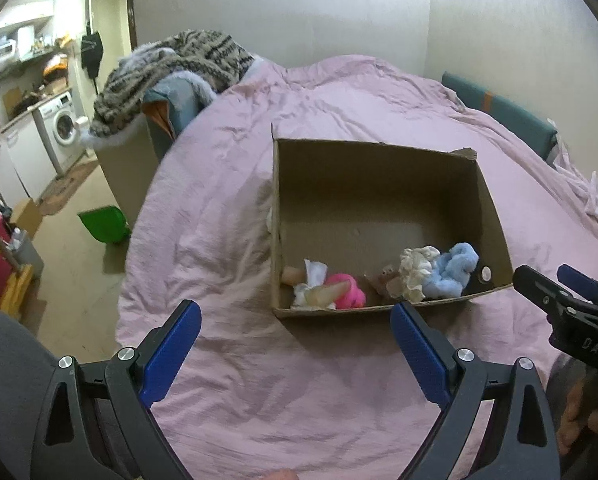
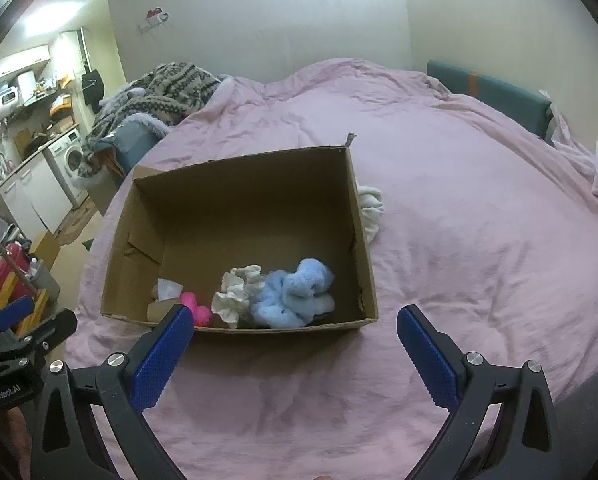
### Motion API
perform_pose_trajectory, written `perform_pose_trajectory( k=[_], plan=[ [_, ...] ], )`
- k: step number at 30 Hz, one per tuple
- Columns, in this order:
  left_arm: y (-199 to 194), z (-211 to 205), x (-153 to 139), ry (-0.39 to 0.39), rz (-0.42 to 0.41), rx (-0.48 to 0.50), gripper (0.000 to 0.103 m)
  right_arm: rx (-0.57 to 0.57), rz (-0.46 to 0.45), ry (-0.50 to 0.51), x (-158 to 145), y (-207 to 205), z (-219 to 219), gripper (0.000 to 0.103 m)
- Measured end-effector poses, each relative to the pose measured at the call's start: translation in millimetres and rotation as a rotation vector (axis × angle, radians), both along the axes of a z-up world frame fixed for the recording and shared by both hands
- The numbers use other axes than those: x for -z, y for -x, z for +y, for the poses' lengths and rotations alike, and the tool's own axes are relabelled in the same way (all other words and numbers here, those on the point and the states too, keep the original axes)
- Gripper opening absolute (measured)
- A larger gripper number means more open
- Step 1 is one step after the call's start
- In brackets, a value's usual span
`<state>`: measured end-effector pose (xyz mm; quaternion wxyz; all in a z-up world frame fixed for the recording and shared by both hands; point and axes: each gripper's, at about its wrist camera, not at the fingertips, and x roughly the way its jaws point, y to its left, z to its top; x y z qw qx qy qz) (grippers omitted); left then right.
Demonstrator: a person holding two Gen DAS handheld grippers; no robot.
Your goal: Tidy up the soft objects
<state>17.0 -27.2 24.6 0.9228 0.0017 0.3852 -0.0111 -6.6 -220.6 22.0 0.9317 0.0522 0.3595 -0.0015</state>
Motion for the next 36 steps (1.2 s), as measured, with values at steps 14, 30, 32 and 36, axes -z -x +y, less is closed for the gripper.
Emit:
perform_pose_trajectory(
  k=[14, 30, 32, 36],
  plan=[
    [-1.5, 9.7, 1.6, 0.038, 0.013, -0.022, 0.095, -0.026, 0.005, 0.042, 2.4, -1.7, 9.5, 0.103],
    [-0.7, 10.8, 0.7, 0.05, 0.013, -0.021, 0.095, -0.033, -0.001, 0.053, 0.8, -1.7, 11.9, 0.103],
    [-1.1, 10.1, -0.6, 0.05, 0.011, -0.02, 0.095, -0.034, -0.001, 0.052, 0.7, -1.7, 11.9, 0.103],
    [-1.4, 9.8, -2.0, 0.054, 0.012, -0.017, 0.095, -0.036, -0.002, 0.051, 0.3, -1.5, 12.1, 0.103]
  ],
)
